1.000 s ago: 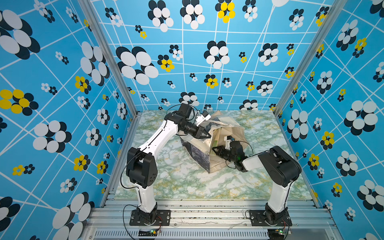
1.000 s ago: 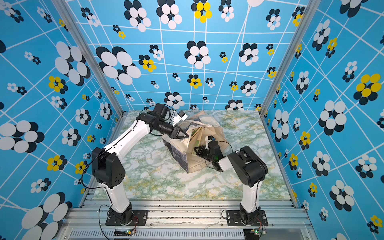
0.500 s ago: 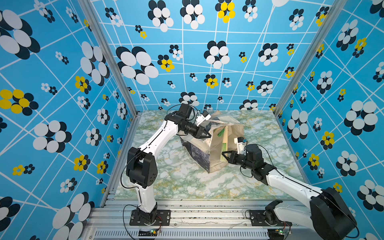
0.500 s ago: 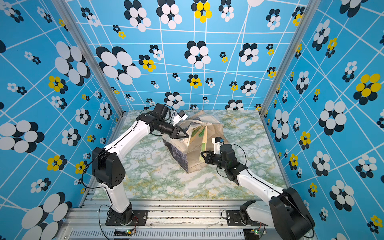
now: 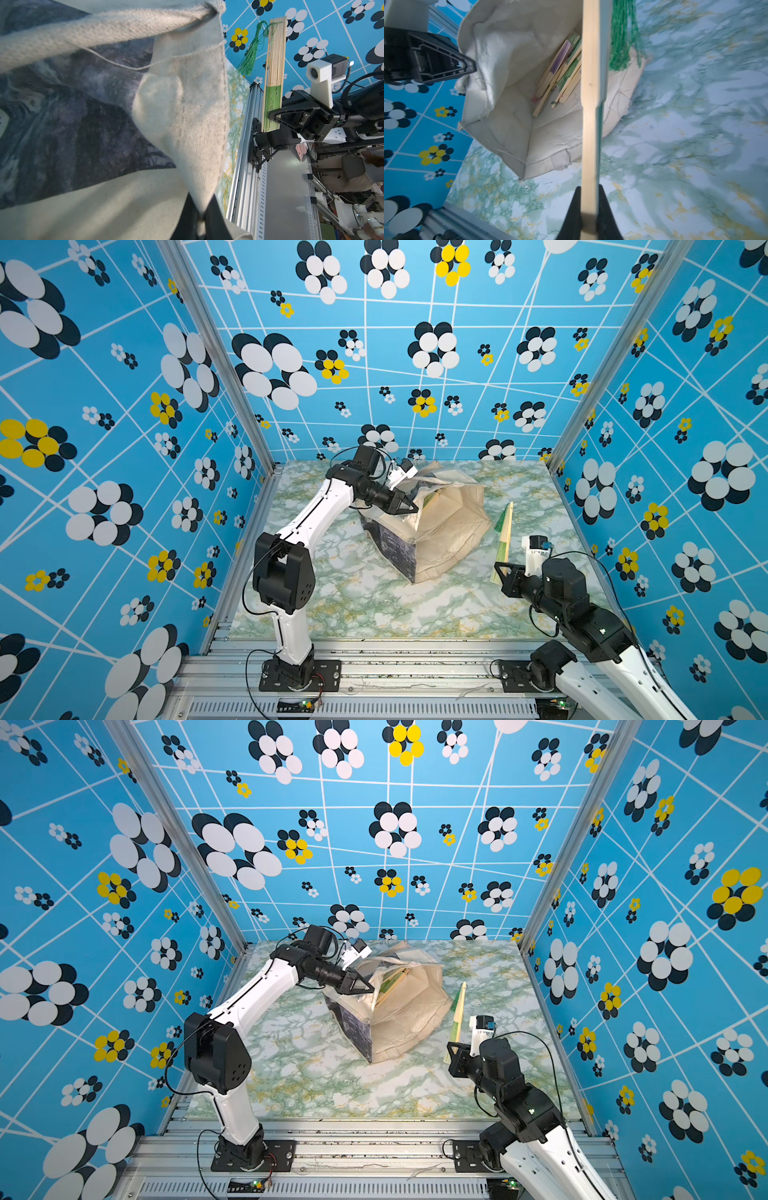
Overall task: Take out the folding fans from the tote bags
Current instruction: Place the folding fan at the center of the board, then pick up the folding fan from the canvas bag.
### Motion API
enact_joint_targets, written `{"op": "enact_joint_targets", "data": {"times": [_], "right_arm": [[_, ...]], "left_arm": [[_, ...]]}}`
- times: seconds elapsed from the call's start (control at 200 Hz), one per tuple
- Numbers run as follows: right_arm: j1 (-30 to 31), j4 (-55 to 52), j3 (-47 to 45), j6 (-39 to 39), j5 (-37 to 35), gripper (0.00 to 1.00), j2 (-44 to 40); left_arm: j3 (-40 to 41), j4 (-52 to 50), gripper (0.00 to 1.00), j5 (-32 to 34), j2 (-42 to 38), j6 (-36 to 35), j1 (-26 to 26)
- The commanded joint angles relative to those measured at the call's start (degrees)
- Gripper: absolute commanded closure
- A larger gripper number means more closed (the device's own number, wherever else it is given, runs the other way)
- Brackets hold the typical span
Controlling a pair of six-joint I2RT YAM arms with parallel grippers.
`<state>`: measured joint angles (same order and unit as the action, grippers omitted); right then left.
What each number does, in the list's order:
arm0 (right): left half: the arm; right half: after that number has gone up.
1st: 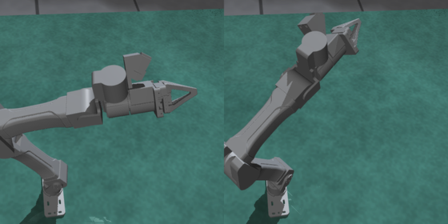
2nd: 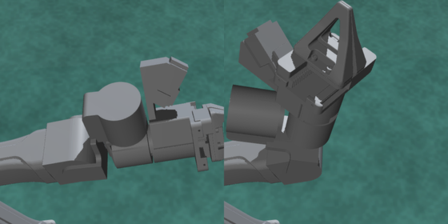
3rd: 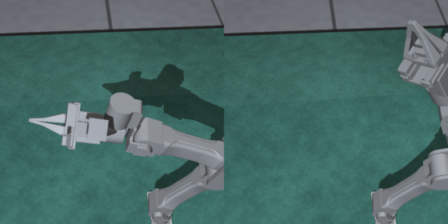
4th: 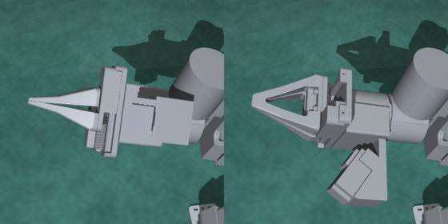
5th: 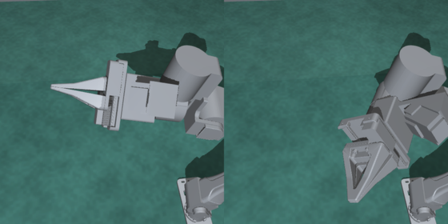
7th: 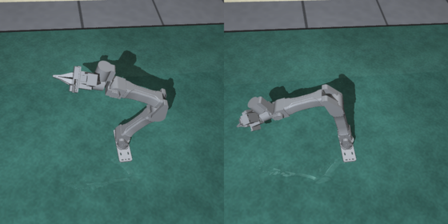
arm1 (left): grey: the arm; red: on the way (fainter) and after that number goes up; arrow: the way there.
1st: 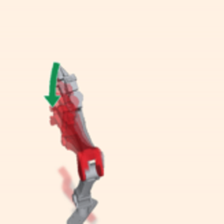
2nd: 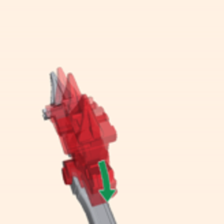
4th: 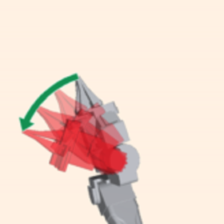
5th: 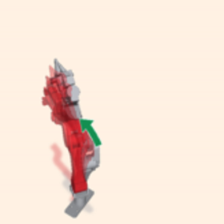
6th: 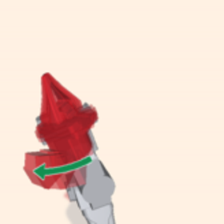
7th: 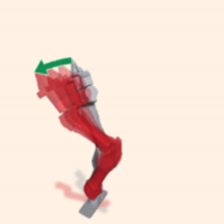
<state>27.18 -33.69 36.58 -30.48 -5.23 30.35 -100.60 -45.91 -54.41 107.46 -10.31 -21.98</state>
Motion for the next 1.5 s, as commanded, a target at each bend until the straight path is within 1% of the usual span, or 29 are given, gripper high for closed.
{"op": "enact_joint_targets", "data": {"times": [0.0,0.085,0.18,0.29,0.31,0.32,0.34,0.435,0.59,0.65,0.775,0.84,0.89,0.99,1.08,1.15,1.22,1.265,1.285,1.29,1.32,1.335,1.385,1.43,1.46,1.495], "right_arm": [[-2.7,-7.3,5.4,5.4,-9.4,1.00,7.3],[-7.6,-6.2,8.6,9.4,-7.7,1.00,14.9],[-13.5,-2.7,10.6,13.0,-5.5,1.00,21.1],[-19.8,0.2,12.7,16.5,-3.7,1.00,27.7],[-20.0,0.8,13.1,17.0,-3.5,1.00,29.0],[-21.7,1.0,13.2,17.2,-3.3,1.00,29.5],[-22.8,1.3,13.4,17.5,-3.2,1.00,30.8],[-24.7,0.7,15.9,19.6,-4.3,1.00,37.7],[-25.3,2.1,19.4,21.1,-5.6,1.00,49.1],[-25.3,2.8,21.0,21.4,-6.0,1.00,52.9],[-25.3,3.3,24.2,21.6,-6.8,0.84,59.9],[-25.4,2.9,25.9,21.8,-7.0,0.71,63.0],[-25.4,2.7,26.8,21.9,-7.2,0.63,64.9],[-25.3,1.5,28.1,21.9,-7.1,0.56,66.5],[-25.3,1.4,27.3,21.8,-6.2,0.52,64.0],[-25.3,2.0,25.4,21.9,-2.3,0.49,59.6],[-25.3,3.1,22.8,22.0,4.6,0.48,53.7],[-25.3,4.4,20.9,21.5,10.9,0.48,49.7],[-25.4,5.3,19.6,21.0,15.0,0.48,47.4],[-25.4,5.3,19.6,21.0,15.0,0.48,47.4],[-25.4,6.9,18.0,20.1,20.1,0.47,44.9],[-25.4,8.0,17.0,19.5,23.5,0.47,43.6],[-25.3,13.0,13.8,15.7,32.6,0.47,40.1],[-25.2,20.4,10.4,9.6,40.5,0.46,37.4],[-24.8,26.9,7.6,4.5,44.4,0.46,36.1],[-23.7,34.6,4.8,-1.4,46.9,0.46,35.2]], "left_arm": [[-2.2,-3.3,1.00,0.4,0.9,-2.9,0.9],[-2.7,-4.6,1.00,0.2,1.0,-4.6,1.1],[-2.3,-5.6,1.00,0.7,0.8,-5.5,1.5],[0.1,-5.6,1.00,0.4,-0.5,-6.5,1.9],[0.5,-5.4,1.00,0.2,-0.8,-6.5,2.0],[0.7,-5.2,1.00,0.1,-0.9,-6.5,2.1],[1.1,-4.9,1.00,-0.2,-1.0,-6.5,2.2],[1.9,-4.4,1.00,-0.8,-1.2,-6.4,2.4],[3.2,-4.1,1.00,-1.7,-1.2,-6.7,2.4],[3.7,-4.4,1.00,-1.8,-2.7,-6.7,2.4],[4.8,-4.0,1.00,-1.7,-3.1,-6.6,2.3],[5.4,-4.0,1.00,-1.4,-3.4,-6.4,2.4],[5.9,-3.7,1.00,-1.2,-3.8,-6.4,2.5],[6.6,-3.1,1.00,-1.3,-4.4,-6.1,2.6],[6.7,-3.0,1.00,-1.6,-4.4,-5.9,2.9],[6.5,-2.7,1.00,-1.6,-4.1,-5.6,3.0],[6.3,-2.7,1.00,-1.8,-3.8,-5.6,3.3],[6.2,-2.8,1.00,-1.8,-3.7,-5.6,3.3],[6.2,-2.8,1.00,-1.9,-3.7,-5.5,3.4],[6.2,-2.7,1.00,-1.9,-3.7,-5.5,3.4],[6.1,-2.8,1.00,-2.0,-3.7,-5.5,3.5],[6.0,-2.8,1.00,-2.1,-3.5,-5.5,3.6],[5.9,-2.8,1.00,-2.1,-3.5,-5.5,3.7],[5.9,-2.9,1.00,-2.1,-3.5,-5.6,3.7],[5.9,-2.9,1.00,-2.2,-3.4,-5.6,3.7],[5.8,-2.9,1.00,-2.1,-3.4,-5.5,3.9]]}}
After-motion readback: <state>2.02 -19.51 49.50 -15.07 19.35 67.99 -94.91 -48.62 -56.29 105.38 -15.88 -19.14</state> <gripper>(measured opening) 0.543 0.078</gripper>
